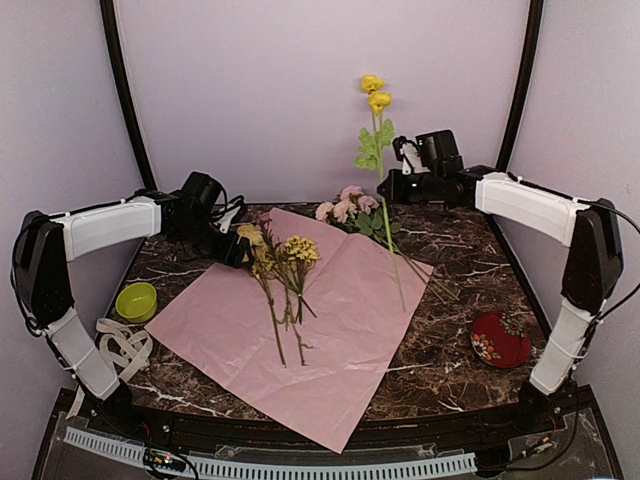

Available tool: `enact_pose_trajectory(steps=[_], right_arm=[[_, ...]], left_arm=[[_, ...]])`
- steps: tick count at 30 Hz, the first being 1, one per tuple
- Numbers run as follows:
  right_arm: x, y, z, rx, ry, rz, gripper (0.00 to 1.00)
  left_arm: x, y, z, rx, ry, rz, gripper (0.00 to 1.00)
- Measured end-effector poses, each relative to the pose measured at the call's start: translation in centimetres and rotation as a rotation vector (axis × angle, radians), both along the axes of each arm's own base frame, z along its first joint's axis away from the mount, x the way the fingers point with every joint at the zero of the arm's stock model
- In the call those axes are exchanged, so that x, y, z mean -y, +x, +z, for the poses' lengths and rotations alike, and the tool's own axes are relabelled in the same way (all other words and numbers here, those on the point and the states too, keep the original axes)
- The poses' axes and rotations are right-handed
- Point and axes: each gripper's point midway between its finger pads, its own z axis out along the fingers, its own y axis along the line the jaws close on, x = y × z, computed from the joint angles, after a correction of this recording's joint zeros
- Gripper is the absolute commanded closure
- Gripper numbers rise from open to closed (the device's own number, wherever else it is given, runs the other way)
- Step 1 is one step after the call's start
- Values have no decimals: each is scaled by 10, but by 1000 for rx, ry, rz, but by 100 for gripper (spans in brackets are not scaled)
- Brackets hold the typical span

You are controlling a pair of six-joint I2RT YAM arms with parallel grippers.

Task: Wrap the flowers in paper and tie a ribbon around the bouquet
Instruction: Place the fake flower on the flattened wrapping paper.

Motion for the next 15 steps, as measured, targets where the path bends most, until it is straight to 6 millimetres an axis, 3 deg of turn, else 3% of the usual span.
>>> enact_pose_trajectory(steps=[7,10,15], right_arm=[[-148,-58,-7,-72,305,290,100],[-189,-64,-36,-122,347,348,100],[-236,-78,-111,-323,399,391,100]], left_arm=[[0,0,0,-2,-2,-2,22],[1,-1,0,-2,-3,-2,22],[1,-1,0,-4,-4,-3,22]])
